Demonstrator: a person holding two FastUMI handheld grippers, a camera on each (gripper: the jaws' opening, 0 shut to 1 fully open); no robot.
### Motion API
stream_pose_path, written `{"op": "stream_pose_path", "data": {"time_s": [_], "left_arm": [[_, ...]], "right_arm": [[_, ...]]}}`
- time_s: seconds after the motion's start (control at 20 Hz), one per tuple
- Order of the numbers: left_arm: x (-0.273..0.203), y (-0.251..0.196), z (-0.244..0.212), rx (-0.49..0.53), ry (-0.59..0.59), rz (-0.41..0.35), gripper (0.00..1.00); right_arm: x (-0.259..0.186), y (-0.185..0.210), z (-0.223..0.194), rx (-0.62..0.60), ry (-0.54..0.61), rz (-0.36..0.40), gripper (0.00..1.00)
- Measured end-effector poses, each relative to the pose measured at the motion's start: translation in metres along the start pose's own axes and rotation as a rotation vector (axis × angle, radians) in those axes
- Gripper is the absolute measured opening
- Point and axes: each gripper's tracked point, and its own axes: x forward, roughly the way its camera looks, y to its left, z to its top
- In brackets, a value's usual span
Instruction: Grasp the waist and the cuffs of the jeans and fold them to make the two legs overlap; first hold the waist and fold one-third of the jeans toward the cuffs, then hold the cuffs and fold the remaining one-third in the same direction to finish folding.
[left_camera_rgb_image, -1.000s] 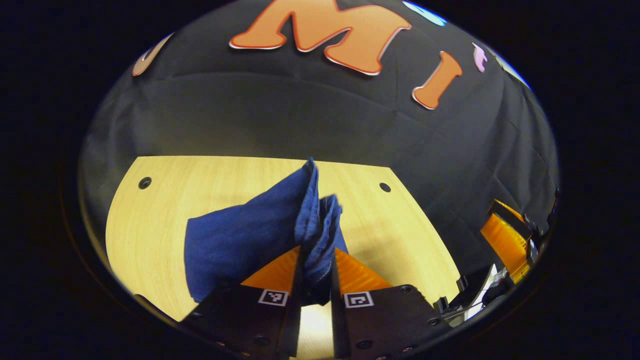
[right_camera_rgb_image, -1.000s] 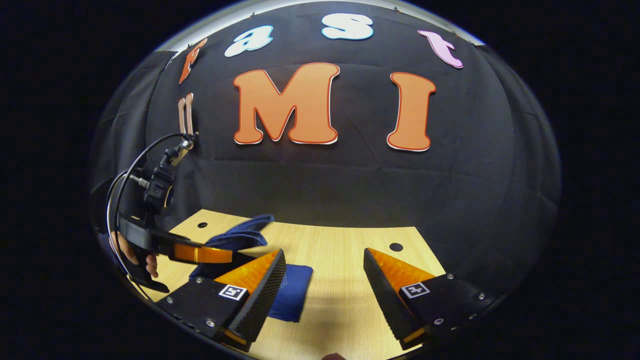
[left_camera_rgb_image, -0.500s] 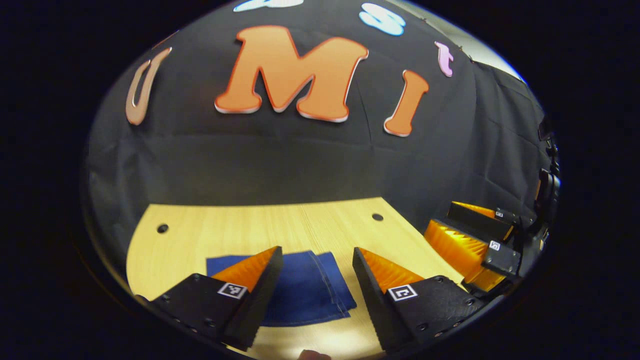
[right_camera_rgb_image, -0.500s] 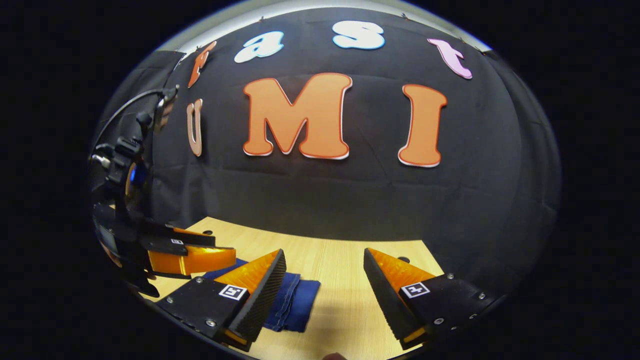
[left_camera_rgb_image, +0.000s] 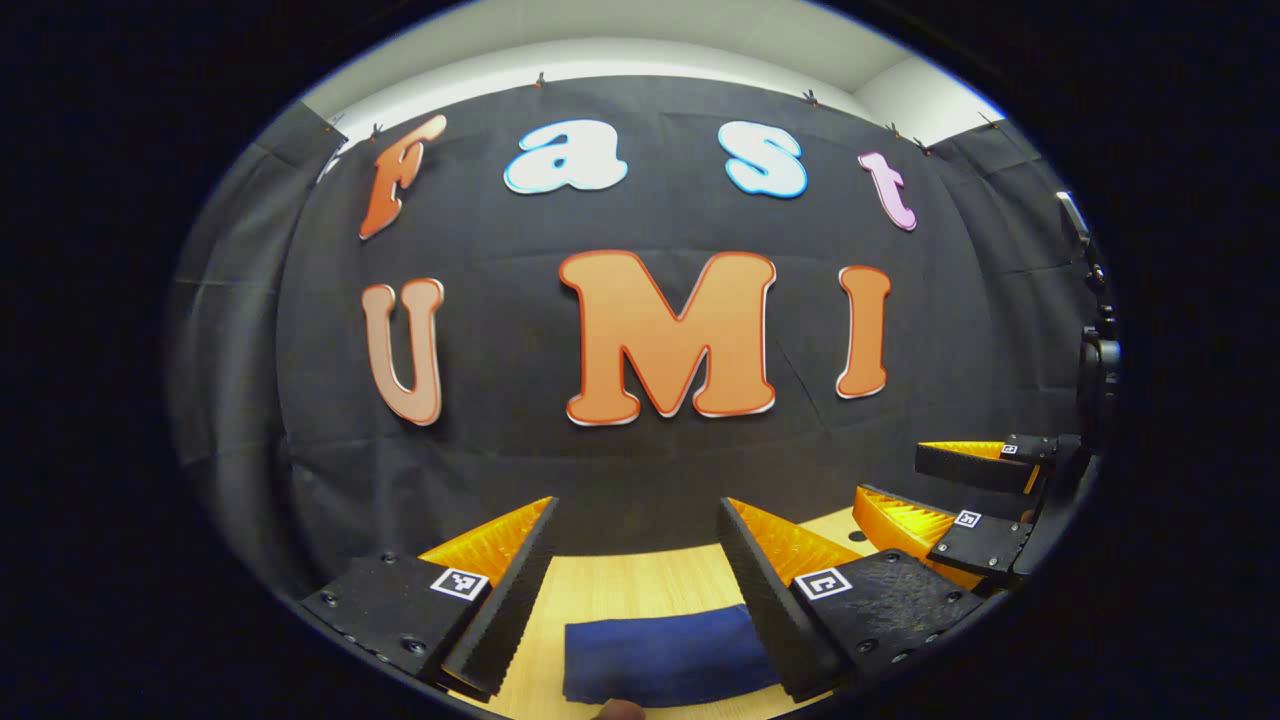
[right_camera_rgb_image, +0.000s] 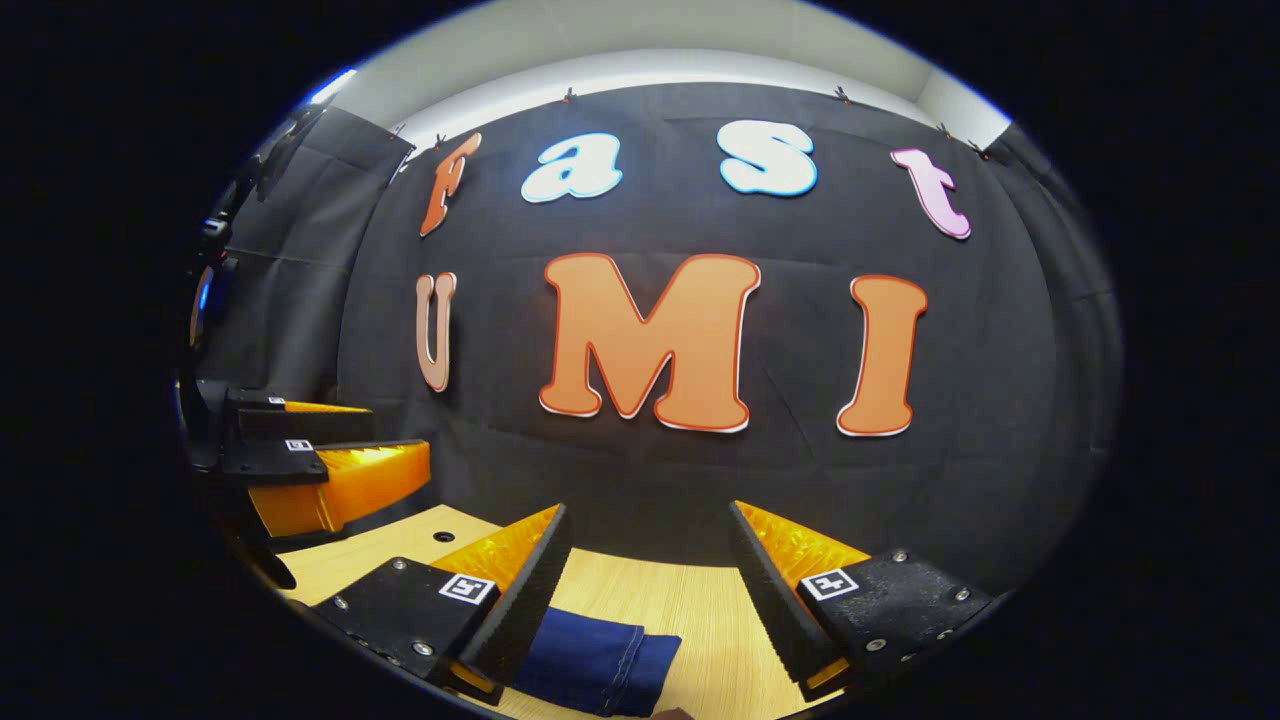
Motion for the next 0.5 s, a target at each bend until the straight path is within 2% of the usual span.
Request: {"op": "stream_pose_path", "data": {"time_s": [0.1,0.2,0.35,0.45,0.5], "left_arm": [[-0.004,0.008,0.006,-0.016,-0.044,0.014,0.95],[-0.010,0.013,0.011,0.006,-0.085,0.047,0.96],[-0.008,0.011,0.009,0.021,-0.094,0.082,0.96],[0.001,0.015,0.001,0.043,-0.088,0.098,0.96],[0.001,0.014,-0.002,0.050,-0.081,0.100,0.96]], "right_arm": [[-0.004,0.007,0.004,0.002,-0.018,-0.005,0.95],[-0.007,0.019,-0.001,0.022,-0.010,0.024,0.95],[-0.009,0.026,0.000,0.041,-0.020,0.039,0.95],[-0.010,0.021,-0.004,0.030,-0.016,0.008,0.95],[-0.014,0.026,-0.004,0.027,-0.019,0.023,0.95]]}}
